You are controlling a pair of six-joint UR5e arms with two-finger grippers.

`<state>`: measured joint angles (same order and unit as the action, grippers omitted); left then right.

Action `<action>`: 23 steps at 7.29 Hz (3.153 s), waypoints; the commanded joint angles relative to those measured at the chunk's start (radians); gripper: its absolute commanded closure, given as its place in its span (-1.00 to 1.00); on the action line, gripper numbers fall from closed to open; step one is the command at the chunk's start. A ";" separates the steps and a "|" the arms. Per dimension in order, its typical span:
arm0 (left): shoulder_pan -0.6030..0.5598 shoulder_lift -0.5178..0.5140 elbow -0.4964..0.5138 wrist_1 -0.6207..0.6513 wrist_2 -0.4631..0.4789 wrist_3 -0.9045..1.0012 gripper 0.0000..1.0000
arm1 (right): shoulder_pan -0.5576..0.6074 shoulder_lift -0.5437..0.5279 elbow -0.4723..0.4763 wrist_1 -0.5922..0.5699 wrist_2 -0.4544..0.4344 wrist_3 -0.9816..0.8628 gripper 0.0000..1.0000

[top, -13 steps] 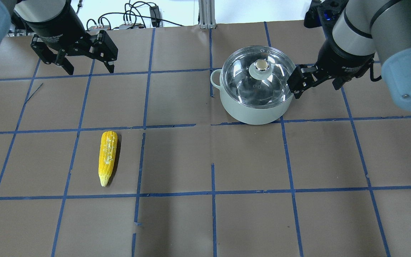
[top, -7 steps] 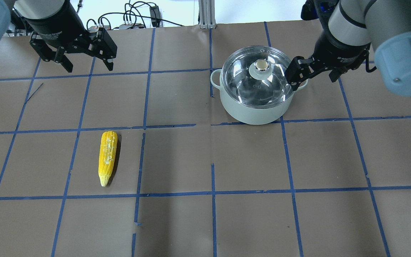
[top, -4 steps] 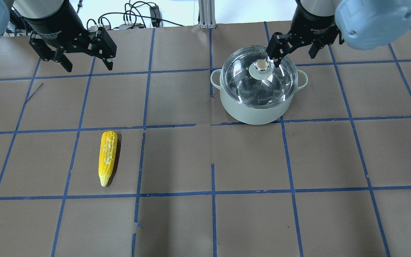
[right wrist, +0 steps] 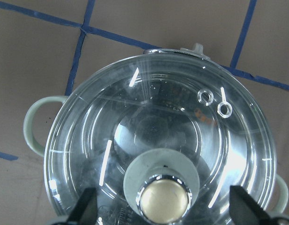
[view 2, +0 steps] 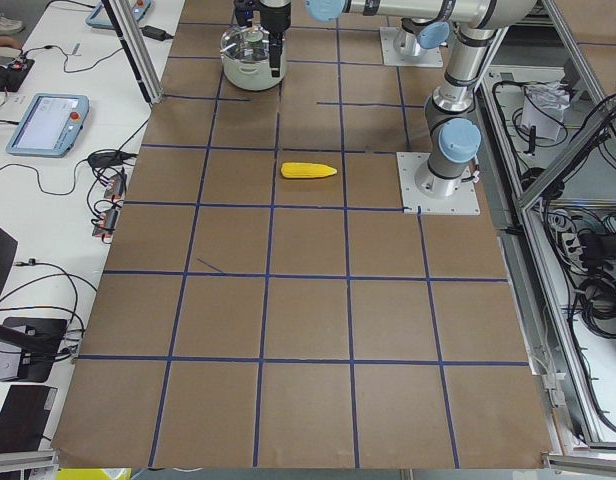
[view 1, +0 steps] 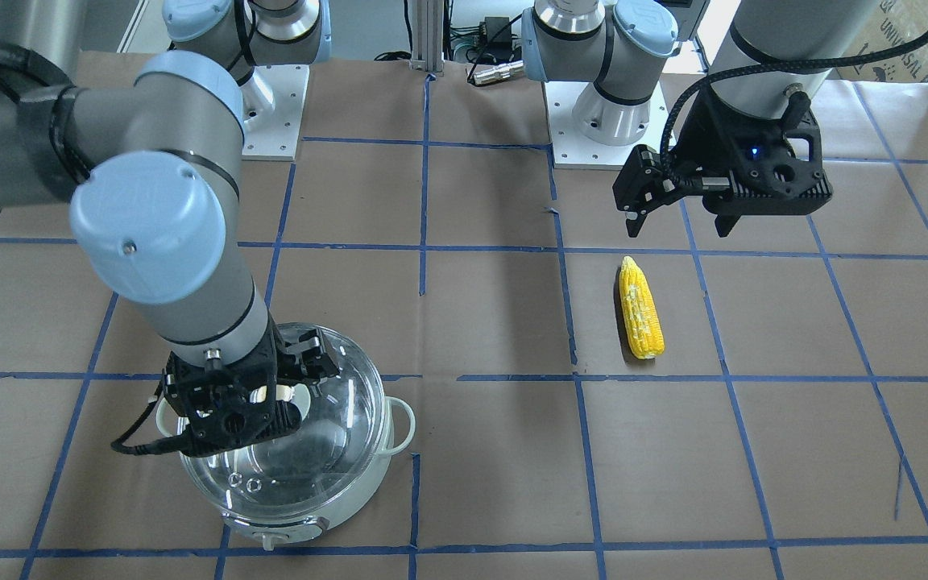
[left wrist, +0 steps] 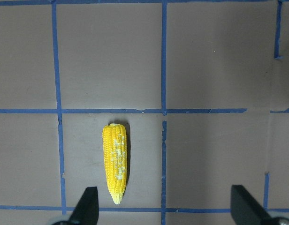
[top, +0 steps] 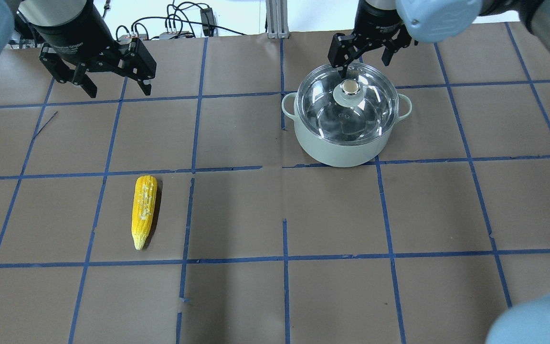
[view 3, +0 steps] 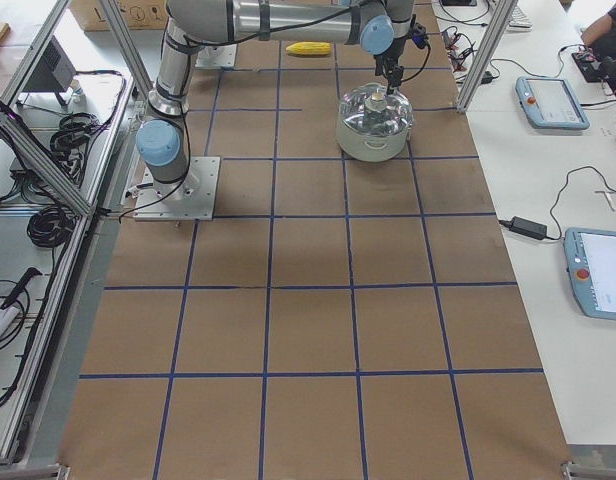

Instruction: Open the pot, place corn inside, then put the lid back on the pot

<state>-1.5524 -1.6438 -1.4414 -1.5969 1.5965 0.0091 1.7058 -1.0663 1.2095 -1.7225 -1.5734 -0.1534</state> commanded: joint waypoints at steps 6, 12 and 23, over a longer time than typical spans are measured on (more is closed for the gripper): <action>0.000 -0.010 0.003 0.000 -0.009 0.000 -1.00 | -0.005 0.032 0.038 -0.008 -0.019 0.005 -0.78; 0.002 -0.004 0.004 0.000 -0.012 0.000 -1.00 | -0.005 0.019 0.036 0.037 -0.036 0.008 -0.41; 0.146 -0.115 -0.517 0.507 -0.003 0.221 -1.00 | -0.008 -0.126 -0.032 0.253 -0.028 -0.012 0.11</action>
<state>-1.4085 -1.7359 -1.8878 -1.2009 1.5897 0.2187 1.7042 -1.1247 1.1793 -1.5336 -1.6044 -0.1584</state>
